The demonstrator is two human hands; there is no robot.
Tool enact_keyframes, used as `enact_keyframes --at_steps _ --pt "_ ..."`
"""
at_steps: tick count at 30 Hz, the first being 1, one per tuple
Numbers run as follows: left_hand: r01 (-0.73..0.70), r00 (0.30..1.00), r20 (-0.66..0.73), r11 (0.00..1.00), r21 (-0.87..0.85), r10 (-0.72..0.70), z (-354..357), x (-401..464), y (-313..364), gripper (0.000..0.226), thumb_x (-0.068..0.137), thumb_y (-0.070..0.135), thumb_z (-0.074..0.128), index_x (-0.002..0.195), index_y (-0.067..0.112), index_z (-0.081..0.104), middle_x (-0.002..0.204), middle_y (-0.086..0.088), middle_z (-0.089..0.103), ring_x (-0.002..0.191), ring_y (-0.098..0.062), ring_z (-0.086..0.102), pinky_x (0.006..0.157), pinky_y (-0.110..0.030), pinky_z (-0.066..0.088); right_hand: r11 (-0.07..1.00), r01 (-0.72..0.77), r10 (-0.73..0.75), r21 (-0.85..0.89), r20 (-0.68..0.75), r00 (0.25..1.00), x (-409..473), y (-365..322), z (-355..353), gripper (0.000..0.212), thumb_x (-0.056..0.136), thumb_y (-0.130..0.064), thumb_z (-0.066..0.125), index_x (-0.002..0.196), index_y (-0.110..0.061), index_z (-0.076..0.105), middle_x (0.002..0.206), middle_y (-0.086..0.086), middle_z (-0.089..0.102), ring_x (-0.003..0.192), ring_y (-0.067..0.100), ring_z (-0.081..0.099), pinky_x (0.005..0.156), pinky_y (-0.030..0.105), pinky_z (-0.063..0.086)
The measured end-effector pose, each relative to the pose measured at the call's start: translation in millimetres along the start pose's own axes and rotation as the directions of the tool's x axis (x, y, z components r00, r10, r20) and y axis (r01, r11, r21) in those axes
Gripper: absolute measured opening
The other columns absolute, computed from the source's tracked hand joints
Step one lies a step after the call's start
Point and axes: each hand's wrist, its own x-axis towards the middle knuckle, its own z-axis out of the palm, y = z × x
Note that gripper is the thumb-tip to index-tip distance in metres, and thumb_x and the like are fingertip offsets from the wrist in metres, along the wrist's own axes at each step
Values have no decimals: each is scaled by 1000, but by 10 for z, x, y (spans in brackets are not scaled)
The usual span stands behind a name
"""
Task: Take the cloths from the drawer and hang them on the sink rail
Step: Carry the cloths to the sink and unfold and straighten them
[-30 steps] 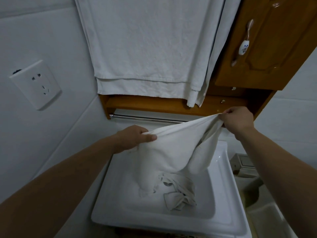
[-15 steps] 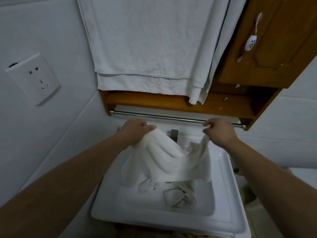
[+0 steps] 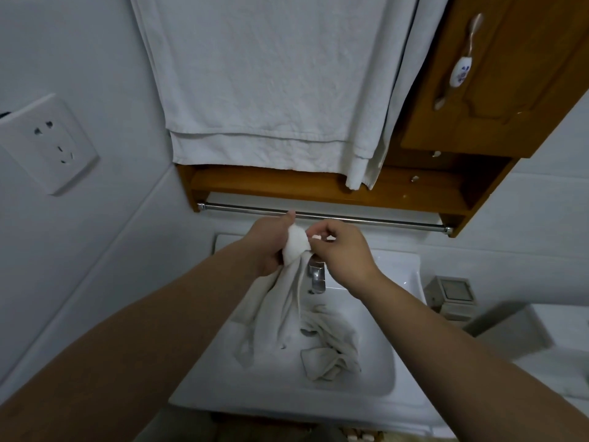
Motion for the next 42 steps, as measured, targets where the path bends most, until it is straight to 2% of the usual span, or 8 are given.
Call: enact_keyframes --at_steps 3,12,18,22,26,33,37,42 --pt "9 999 -35 1000 -18 -10 -21 18 -23 39 97 37 57 111 0 58 101 -19 70 89 -35 71 78 -47 59 997 27 -29 70 23 999 -20 23 -10 23 90 -3 63 99 -22 70 79 -5 59 79 30 68 73 35 61" --pt "30 994 -104 996 -83 -39 -12 26 -50 36 99 35 55 106 0 62 100 -19 70 89 -35 70 74 -43 58 928 306 -299 -213 67 952 -107 61 75 25 90 -7 66 106 -25 75 95 -7 66 83 5 60 78 20 49" --pt "-22 987 -157 998 60 31 31 -62 18 42 98 49 49 98 10 66 88 -6 70 78 -19 66 54 -28 52 985 86 -106 -152 -125 986 38 18 -64 24 91 -11 64 93 -31 75 96 -14 71 91 7 67 89 36 55" --pt "-69 962 -241 969 239 128 -62 -107 35 41 96 55 45 86 16 56 91 -1 60 83 -18 58 79 -39 53 997 -69 64 -21 -165 984 164 -23 -261 27 88 -12 66 79 -37 71 89 -10 73 82 11 71 82 39 60" --pt "-362 884 -96 799 479 458 1 -230 -55 26 92 60 49 81 36 53 91 16 56 86 -4 53 67 -28 40 992 -123 125 21 -153 980 235 -66 -322 20 84 -10 69 79 -28 75 85 -3 74 78 15 73 76 39 62" --pt "-564 790 243 510 649 563 128 -280 -146 59 72 56 74 124 34 59 125 12 56 110 -6 51 86 -28 42 937 -252 274 244 -60 960 279 -248 -325 13 78 4 70 82 -5 76 71 16 73 66 31 71 63 40 63" --pt "-594 756 246 478 647 606 182 -302 -110 38 79 40 75 115 31 67 96 22 65 89 3 60 71 -14 42 905 -294 304 307 16 953 284 -325 -347 11 82 7 65 86 2 75 78 22 74 74 37 73 65 38 63" --pt "-550 717 206 360 754 666 171 -277 2 18 88 39 66 97 28 75 72 17 62 72 -2 59 60 -17 39 897 -346 316 273 149 937 279 -339 -430 30 87 11 46 100 3 72 90 24 74 80 31 72 77 38 62"
